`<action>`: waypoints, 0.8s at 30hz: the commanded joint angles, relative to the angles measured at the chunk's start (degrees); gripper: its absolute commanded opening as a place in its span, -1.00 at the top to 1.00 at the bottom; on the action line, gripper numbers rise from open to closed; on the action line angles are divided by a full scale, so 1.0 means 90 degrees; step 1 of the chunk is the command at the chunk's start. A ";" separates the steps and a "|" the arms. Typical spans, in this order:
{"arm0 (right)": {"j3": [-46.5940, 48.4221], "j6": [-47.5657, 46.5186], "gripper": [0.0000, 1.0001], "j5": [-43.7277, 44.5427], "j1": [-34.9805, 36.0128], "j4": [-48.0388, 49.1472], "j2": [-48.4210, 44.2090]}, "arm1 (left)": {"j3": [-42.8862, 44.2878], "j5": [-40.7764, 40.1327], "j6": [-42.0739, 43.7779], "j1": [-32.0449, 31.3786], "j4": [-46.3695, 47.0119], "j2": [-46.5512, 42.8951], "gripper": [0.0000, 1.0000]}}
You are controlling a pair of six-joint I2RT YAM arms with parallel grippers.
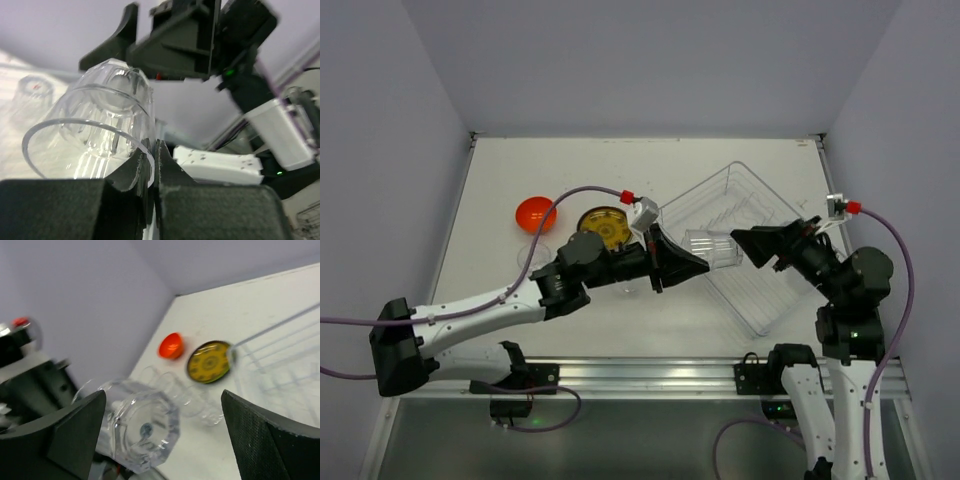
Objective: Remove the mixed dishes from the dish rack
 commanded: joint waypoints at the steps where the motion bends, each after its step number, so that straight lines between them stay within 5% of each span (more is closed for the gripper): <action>1: 0.0652 -0.1460 -0.98 0.2724 -0.0015 -0.2436 0.0434 | 0.1080 -0.1417 0.1296 -0.0118 -0.4280 -0.0288 1.00; 5: 0.0712 -0.1608 -0.98 0.3807 -0.0025 -0.2759 0.0474 | 0.2630 -0.2259 0.1336 -0.0186 -0.7833 0.0375 1.00; 9: 0.0809 -0.1676 -0.98 0.4210 -0.0015 -0.2906 0.0464 | 0.3152 -0.2681 0.1395 -0.0333 -0.9528 0.1166 1.00; 24: 0.0829 -0.2067 -0.98 0.4016 -0.0015 -0.3141 0.0493 | 0.4109 -0.2681 0.2010 -0.0802 -1.0391 0.3880 1.00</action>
